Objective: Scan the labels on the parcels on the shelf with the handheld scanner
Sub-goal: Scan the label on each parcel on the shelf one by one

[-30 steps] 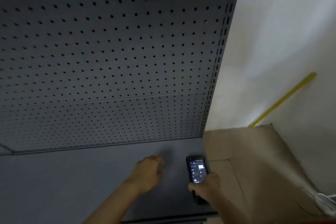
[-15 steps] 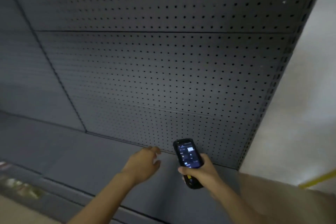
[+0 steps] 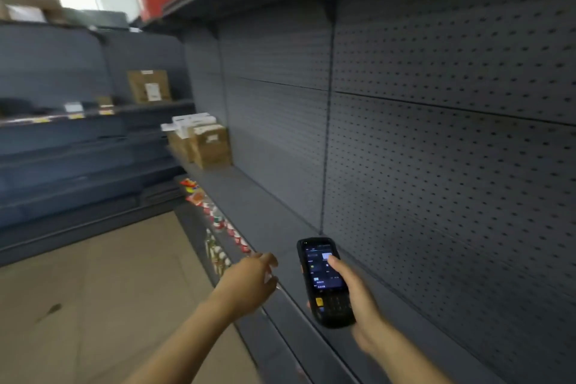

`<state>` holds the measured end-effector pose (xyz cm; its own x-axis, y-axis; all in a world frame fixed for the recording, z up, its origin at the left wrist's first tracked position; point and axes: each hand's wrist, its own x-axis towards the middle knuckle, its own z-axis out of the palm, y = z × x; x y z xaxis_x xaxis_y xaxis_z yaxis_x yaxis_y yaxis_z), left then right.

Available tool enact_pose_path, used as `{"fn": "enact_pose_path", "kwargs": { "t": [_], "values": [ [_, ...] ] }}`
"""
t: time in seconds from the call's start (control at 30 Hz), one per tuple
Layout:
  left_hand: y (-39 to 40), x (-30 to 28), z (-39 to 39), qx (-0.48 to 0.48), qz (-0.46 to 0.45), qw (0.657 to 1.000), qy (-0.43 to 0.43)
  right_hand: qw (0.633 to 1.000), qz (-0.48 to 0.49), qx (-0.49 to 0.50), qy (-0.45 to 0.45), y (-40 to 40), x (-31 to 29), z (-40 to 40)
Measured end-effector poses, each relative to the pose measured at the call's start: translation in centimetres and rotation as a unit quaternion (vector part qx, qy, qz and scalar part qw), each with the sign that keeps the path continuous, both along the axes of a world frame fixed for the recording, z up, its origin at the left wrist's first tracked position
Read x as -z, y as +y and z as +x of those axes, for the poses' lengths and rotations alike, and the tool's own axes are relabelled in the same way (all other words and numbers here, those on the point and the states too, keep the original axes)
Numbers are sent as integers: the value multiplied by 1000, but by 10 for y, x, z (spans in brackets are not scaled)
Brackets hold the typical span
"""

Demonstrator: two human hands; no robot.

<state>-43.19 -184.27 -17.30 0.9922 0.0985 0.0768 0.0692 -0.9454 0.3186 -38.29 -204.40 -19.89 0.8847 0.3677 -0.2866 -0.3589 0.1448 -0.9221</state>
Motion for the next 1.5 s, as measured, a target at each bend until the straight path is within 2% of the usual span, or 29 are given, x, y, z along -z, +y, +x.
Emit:
{"fn": "enact_pose_path", "kwargs": {
  "t": [0.23, 0.43, 0.93, 1.17, 1.5],
  "values": [
    [141, -14, -71, -130, 10, 991, -16, 995, 24, -100, -7, 158, -21, -23],
    [218, -14, -87, -184, 0, 982, -30, 986, 46, -159, 14, 251, -32, -25],
    [391, -26, -8, -286, 3, 956, -62, 971, 34, -237, -13, 470, -31, 99],
    [491, -8, -3, -336, 2, 942, -15, 966, 21, -257, 30, 578, -20, 124],
    [671, -17, 51, -313, 14, 948, -44, 969, 14, -246, 9, 736, -22, 180]
  ]
}}
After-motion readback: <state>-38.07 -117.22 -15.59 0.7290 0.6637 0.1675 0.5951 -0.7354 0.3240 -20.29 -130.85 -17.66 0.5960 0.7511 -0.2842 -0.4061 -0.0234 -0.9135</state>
